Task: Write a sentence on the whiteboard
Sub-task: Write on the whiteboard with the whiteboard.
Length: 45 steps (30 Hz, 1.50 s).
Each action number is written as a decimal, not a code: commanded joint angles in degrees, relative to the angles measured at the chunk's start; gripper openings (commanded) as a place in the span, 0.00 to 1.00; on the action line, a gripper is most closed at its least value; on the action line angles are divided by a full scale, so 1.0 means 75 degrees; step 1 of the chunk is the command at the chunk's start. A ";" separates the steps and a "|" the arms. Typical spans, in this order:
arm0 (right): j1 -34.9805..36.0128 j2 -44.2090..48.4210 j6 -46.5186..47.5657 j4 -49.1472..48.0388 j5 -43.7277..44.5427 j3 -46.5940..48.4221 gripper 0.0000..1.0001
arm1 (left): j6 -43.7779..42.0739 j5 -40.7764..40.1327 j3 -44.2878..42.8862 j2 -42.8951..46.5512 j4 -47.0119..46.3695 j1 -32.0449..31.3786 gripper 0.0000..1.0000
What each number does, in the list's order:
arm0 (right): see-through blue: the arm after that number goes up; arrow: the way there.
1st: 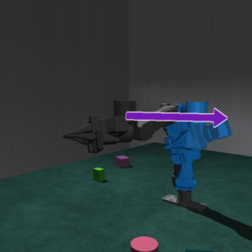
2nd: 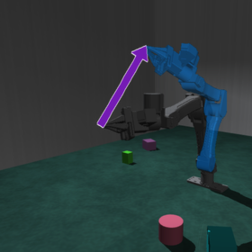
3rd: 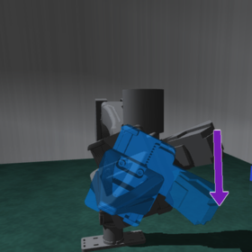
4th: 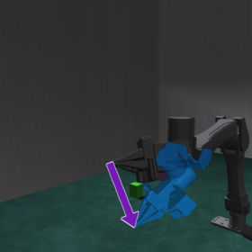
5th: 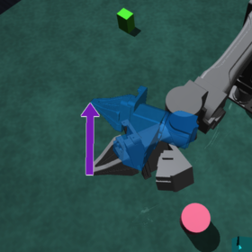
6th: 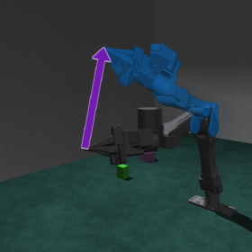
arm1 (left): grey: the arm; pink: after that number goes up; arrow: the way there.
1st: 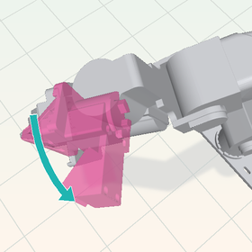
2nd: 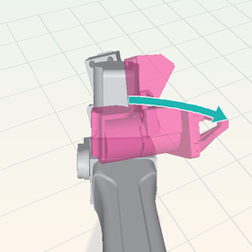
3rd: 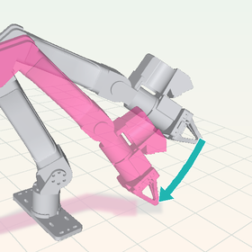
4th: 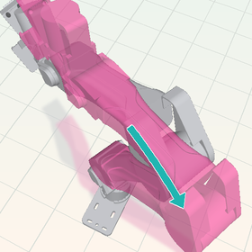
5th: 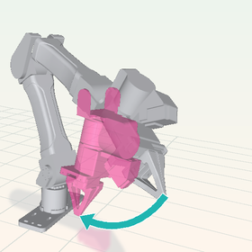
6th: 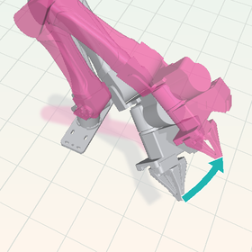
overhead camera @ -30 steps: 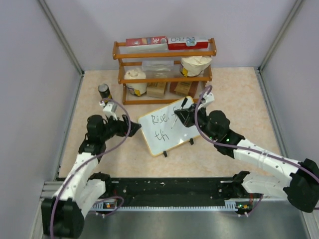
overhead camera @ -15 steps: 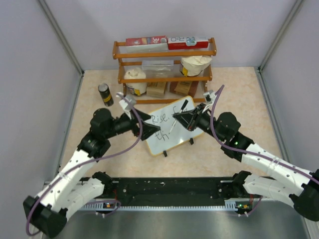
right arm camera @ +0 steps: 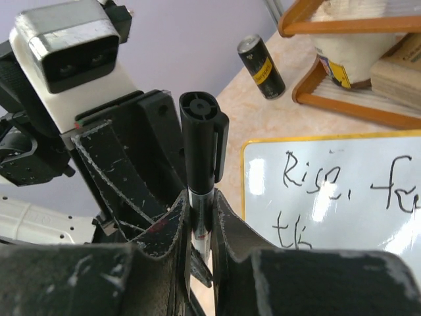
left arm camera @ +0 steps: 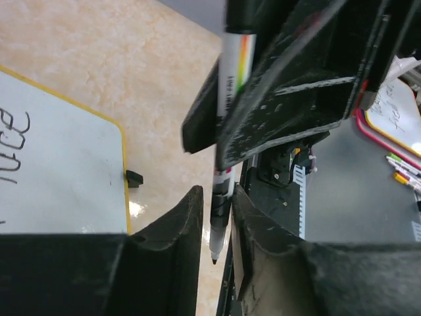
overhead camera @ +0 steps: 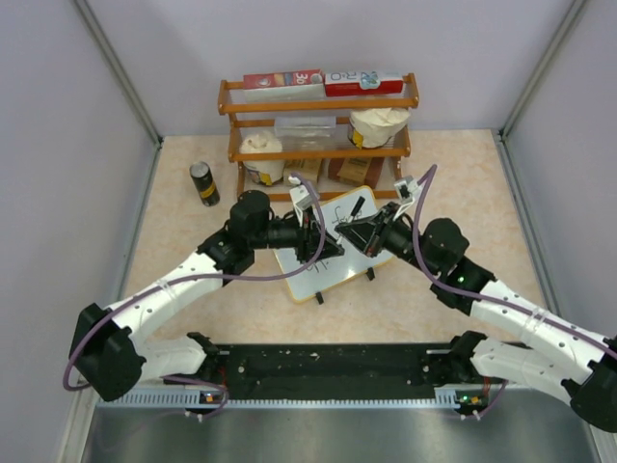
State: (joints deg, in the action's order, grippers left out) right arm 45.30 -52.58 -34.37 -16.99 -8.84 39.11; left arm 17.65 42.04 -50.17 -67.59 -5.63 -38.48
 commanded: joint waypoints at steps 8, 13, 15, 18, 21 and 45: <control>-0.0051 0.0423 0.0211 0.0507 -0.0122 0.0621 0.60 | -0.0314 -0.0355 -0.0295 0.0387 -0.0293 -0.0108 0.00; -0.0145 0.0904 -0.0092 0.0227 -0.0227 0.0258 0.99 | -0.0525 -0.0157 -0.0505 0.0586 0.0058 -0.0108 0.00; -0.0308 0.1080 -0.0233 -0.0181 -0.0716 0.0071 0.99 | -0.0688 -0.0016 -0.0728 0.0645 0.0374 -0.0108 0.00; -0.0637 0.1256 -0.0760 -0.0732 -0.1279 -0.0221 0.97 | -0.0736 0.0288 -0.0927 0.0739 0.0434 -0.0108 0.00; -0.0790 0.1315 -0.1077 -0.1635 -0.1784 -0.0398 0.87 | -0.0724 0.0651 -0.1173 0.0832 0.0492 -0.0108 0.00; -0.0778 0.0660 -0.0550 -0.1355 -0.3016 0.0480 0.49 | -0.1931 0.1754 -0.3271 -0.0292 0.3692 -0.0119 0.00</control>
State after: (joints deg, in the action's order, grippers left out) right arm 39.68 -46.41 -39.62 -27.24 -31.16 38.81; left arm 5.15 53.15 -72.36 -69.82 20.84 -39.38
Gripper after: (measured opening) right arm 0.513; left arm 0.066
